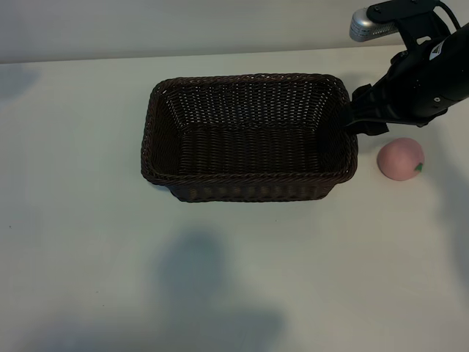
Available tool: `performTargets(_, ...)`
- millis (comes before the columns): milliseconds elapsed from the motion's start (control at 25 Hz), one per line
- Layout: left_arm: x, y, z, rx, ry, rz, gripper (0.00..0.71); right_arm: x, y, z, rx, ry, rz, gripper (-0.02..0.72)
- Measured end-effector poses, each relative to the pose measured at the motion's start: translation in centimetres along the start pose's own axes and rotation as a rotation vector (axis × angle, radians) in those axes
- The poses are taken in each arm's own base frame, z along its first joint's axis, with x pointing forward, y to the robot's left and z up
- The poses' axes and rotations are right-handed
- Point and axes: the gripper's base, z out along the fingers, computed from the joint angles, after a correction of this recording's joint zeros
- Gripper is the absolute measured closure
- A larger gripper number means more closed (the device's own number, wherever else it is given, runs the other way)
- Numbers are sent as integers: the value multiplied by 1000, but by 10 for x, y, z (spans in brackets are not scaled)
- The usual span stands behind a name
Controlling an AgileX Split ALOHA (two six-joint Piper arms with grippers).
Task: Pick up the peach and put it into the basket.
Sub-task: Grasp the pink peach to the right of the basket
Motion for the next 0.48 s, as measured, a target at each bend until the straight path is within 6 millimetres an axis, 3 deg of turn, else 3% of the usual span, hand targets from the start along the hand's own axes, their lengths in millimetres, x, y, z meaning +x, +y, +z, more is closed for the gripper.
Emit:
performTargets(320,27,-34,-79,-15,-194,99,114,0,0,0,0,0,0,108)
performTargets(480,61,-48,-92,-10,-198,130,114,0,0,0,0,0,0,108)
